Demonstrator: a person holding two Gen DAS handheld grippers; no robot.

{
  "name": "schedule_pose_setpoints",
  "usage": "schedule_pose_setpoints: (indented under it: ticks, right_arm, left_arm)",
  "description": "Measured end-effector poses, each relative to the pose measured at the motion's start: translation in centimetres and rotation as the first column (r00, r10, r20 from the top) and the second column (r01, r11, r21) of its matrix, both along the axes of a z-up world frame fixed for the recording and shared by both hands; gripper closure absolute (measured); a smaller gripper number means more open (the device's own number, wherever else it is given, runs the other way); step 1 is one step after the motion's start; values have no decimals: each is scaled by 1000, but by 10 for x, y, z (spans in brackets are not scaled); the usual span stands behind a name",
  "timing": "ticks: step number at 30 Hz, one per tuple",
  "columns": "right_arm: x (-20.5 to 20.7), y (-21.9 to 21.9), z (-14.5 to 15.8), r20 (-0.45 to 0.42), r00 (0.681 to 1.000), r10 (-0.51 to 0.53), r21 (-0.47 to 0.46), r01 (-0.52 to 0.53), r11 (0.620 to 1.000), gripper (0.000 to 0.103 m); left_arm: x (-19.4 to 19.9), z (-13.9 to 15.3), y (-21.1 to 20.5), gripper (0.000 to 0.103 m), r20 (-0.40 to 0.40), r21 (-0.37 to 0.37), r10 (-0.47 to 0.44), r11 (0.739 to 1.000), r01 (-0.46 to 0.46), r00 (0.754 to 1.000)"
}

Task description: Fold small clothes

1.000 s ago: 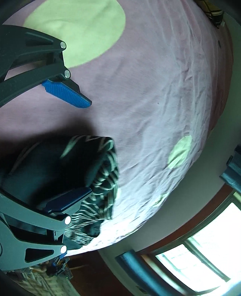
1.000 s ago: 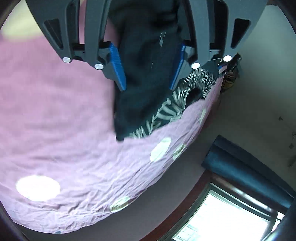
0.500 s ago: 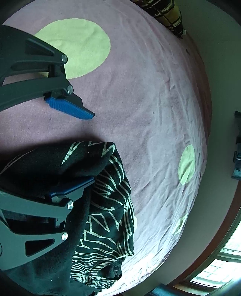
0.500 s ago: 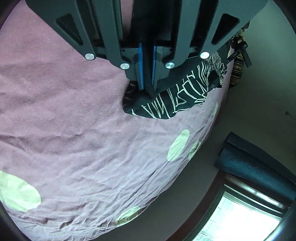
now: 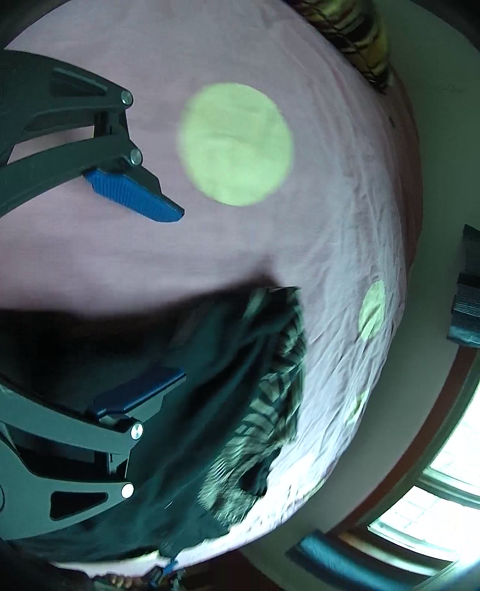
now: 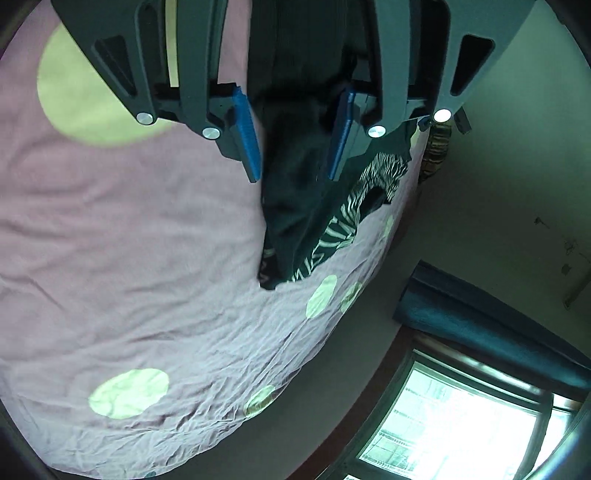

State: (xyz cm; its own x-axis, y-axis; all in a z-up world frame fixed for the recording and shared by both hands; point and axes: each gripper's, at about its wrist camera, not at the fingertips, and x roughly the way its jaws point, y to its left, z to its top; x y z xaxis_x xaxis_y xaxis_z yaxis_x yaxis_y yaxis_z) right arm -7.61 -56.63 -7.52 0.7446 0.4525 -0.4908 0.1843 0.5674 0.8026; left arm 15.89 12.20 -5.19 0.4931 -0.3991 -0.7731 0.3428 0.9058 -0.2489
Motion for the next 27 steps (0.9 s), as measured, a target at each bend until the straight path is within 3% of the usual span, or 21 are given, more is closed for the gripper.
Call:
schedule_pose_setpoints:
  ticks: [4, 7, 13, 19, 24, 27]
  right_arm:
    - [-80, 17, 0, -5, 998, 55, 44, -55, 998, 64]
    - [-131, 30, -1, -28, 996, 88, 56, -86, 995, 57]
    - [-180, 57, -2, -56, 986, 159, 54, -156, 986, 53]
    - [-199, 71, -16, -76, 975, 211, 92, -204, 975, 47]
    - [-205, 84, -24, -74, 957, 279, 111, -270, 956, 45]
    - [-206, 92, -24, -58, 943, 327, 124, -318, 940, 44]
  left_arm:
    - [-79, 5, 47, 21, -52, -104, -17, 995, 12, 998]
    - [-135, 6, 73, 20, -77, -114, -20, 993, 11, 997]
    - [-222, -2, 98, 16, -159, -177, -100, 982, 71, 982]
    - [-267, -10, 106, 16, -193, -197, -167, 972, 129, 967]
    - [-279, -17, 103, 16, -248, -353, -264, 921, 166, 932]
    - [-282, -21, 95, 16, -246, -405, -281, 900, 165, 928]
